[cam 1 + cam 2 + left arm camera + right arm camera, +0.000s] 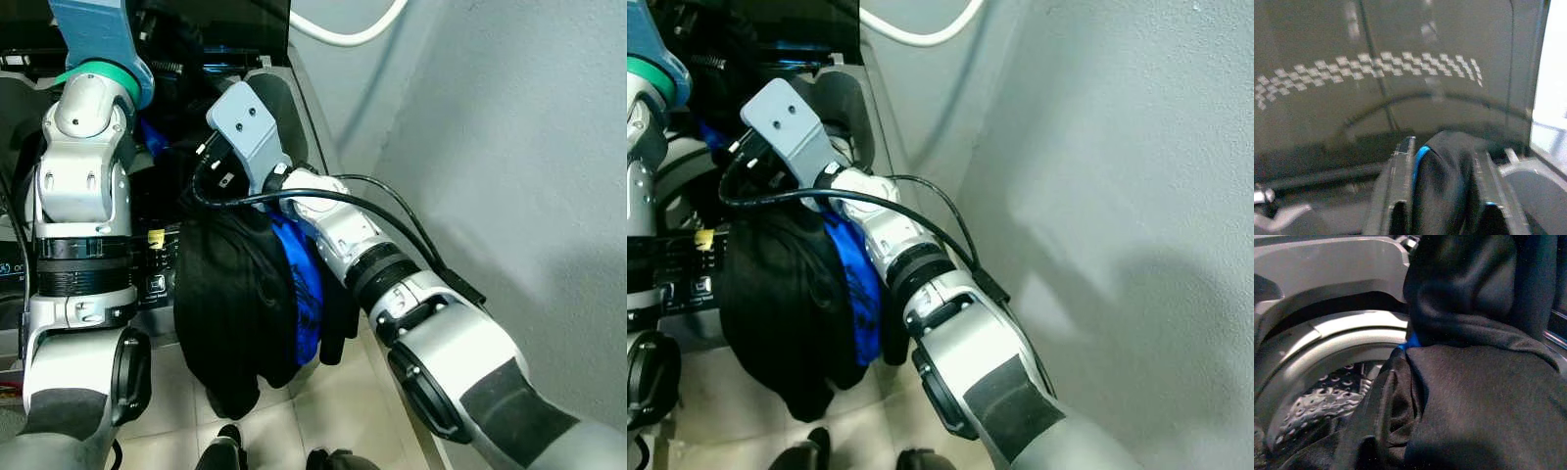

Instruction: Clothes washing

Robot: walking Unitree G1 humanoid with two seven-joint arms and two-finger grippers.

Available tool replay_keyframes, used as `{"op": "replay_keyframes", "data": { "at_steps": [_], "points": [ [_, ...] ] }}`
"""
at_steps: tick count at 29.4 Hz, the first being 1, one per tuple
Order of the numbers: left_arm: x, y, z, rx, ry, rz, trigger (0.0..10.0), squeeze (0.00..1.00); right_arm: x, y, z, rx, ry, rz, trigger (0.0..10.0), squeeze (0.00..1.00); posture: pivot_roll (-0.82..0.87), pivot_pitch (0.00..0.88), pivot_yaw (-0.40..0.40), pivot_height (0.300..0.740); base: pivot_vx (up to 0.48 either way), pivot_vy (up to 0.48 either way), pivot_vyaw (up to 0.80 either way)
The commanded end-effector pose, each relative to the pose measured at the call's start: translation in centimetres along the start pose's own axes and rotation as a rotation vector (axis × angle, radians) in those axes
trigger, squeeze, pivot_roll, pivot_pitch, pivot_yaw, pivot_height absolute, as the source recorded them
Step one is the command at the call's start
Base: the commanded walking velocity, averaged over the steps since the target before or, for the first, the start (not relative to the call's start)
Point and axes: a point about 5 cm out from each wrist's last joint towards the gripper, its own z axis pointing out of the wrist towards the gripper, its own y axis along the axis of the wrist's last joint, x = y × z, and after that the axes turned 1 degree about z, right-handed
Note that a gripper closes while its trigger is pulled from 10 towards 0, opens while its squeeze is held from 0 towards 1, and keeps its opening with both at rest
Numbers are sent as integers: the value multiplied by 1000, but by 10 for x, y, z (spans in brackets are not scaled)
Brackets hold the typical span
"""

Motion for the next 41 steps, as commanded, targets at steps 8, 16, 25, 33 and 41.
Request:
{"op": "replay_keyframes", "data": {
  "at_steps": [8,16,25,33,41],
  "points": [
    [-5,-11,-18,106,-63,-37,10000,1000,-6,4,-2,-21,-12,9,10000,1000,101,126,-47,740,0,0,0],
    [-4,-23,-52,95,-73,152,10000,0,2,10,-9,-139,180,70,10000,0,115,135,-48,740,0,0,0],
    [11,-24,-86,186,-363,292,10000,0,-25,34,-26,-345,142,244,10000,0,125,135,-42,740,0,0,0],
    [3,-5,-106,136,-620,220,10000,0,-19,25,-38,-322,264,198,10000,0,140,123,-53,740,0,0,0],
    [-2,-11,-120,186,-775,237,10000,0,-53,32,-65,-373,90,171,10000,0,139,121,-49,740,0,0,0]
  ]
}}
